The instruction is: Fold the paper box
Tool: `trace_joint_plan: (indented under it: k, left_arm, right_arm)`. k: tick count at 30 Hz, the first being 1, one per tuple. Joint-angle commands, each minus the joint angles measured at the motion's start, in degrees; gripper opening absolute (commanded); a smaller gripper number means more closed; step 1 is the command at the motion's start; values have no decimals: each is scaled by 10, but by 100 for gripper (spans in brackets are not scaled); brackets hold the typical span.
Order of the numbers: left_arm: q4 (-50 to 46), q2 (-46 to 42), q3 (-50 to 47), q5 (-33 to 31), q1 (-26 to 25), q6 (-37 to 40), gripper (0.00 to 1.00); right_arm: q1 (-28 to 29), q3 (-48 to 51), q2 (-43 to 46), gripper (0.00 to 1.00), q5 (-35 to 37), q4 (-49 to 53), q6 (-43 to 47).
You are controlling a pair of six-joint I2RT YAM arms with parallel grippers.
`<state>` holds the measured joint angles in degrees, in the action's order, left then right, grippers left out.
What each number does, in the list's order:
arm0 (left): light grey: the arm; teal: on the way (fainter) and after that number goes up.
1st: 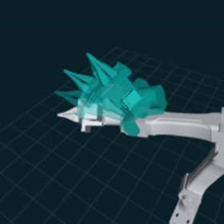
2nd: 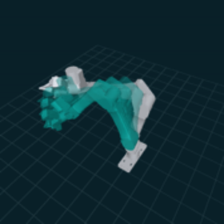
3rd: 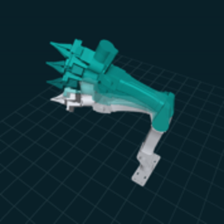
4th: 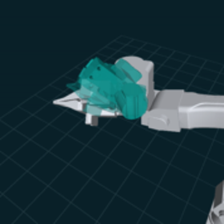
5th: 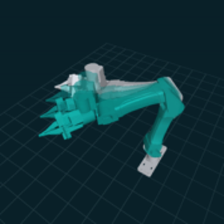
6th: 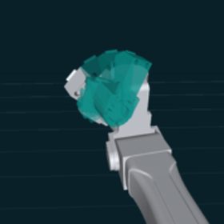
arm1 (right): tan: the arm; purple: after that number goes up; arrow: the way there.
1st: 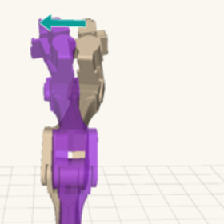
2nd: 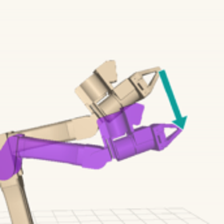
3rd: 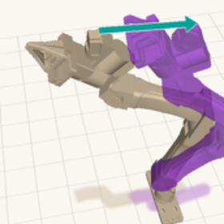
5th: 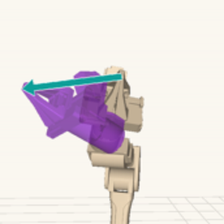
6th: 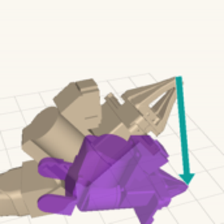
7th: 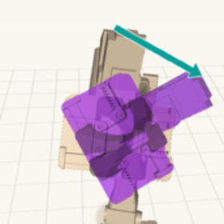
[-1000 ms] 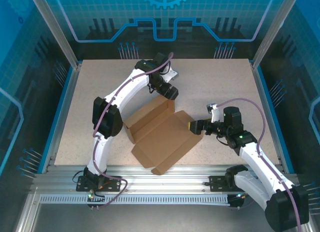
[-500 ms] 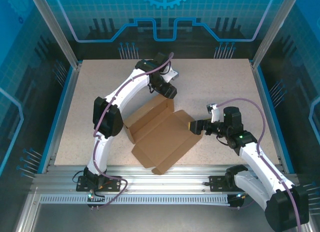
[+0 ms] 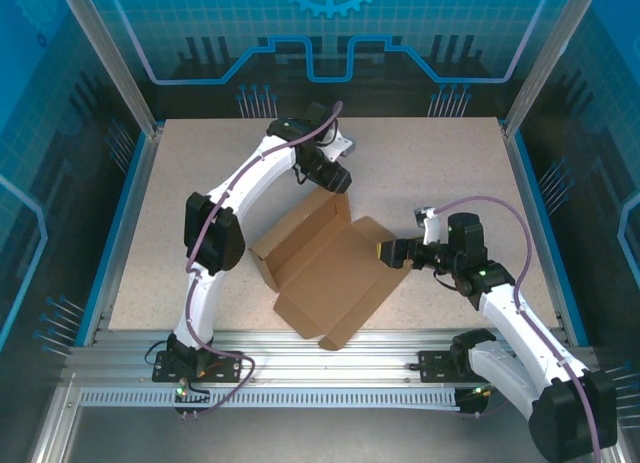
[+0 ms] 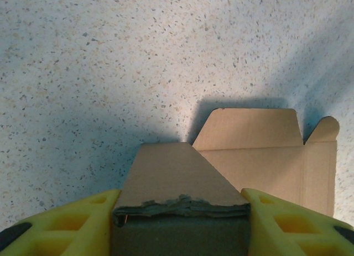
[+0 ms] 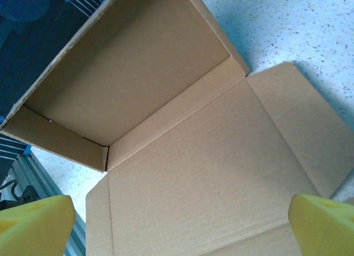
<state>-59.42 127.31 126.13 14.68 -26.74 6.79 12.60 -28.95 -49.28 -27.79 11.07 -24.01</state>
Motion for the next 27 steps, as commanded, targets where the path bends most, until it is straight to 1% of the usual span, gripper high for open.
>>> trace_joint_plan:
  k: [1, 3, 6, 9, 12, 16, 19, 24, 27]
  left_arm:
    - [36, -23, -23, 59, 38, -62, 53]
    - [69, -43, -56, 74, 59, -102, 53]
    - [138, -82, -131, 99, 93, -166, 53]
    - [239, -134, -232, 130, 130, -244, 53]
    - [365, -181, -349, 156, 168, -324, 52]
    - [516, -238, -492, 155, 208, -419, 52]
    - [619, -272, -584, 157, 234, -476, 52]
    - [769, -318, -713, 136, 260, -545, 53]
    - [848, -334, -773, 120, 263, -574, 53]
  right_arm:
    - [-12, -26, 8, 100, 11, 49, -9]
    - [-16, -44, 13, 100, 25, 77, -9]
    - [-24, -74, 23, 100, 32, 114, -1]
    - [-33, -106, 30, 98, 35, 150, 7]
    - [-37, -135, 33, 97, 47, 179, 10]
    - [-49, -156, 31, 93, 63, 203, 3]
    - [-60, -158, 31, 90, 57, 206, -8]
    - [-69, -156, 31, 87, 51, 200, -17]
    - [-71, -148, 24, 86, 49, 187, -20]
